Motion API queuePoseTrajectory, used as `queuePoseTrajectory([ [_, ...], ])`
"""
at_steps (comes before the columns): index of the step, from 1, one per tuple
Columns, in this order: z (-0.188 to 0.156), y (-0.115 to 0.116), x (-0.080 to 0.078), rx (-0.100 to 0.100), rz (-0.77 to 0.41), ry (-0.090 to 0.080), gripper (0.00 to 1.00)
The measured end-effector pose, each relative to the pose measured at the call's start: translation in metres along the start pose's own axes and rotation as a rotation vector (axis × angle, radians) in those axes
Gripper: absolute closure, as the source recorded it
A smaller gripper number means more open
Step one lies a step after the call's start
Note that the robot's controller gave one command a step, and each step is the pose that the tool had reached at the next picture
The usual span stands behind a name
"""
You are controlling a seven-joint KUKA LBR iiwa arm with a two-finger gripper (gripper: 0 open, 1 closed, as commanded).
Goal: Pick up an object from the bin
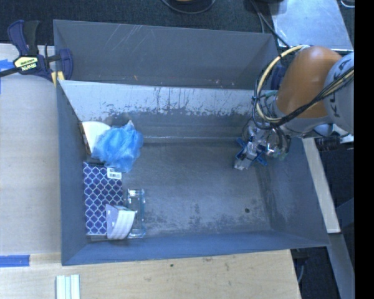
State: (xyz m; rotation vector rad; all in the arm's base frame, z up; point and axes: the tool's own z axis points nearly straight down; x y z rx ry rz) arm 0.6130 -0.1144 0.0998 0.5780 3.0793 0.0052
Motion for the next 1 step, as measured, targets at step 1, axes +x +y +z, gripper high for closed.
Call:
queuePoseTrajectory([
  [1, -0.0325, 0.0392, 0.0029, -0.008, -0.029, -0.017, 1.00],
])
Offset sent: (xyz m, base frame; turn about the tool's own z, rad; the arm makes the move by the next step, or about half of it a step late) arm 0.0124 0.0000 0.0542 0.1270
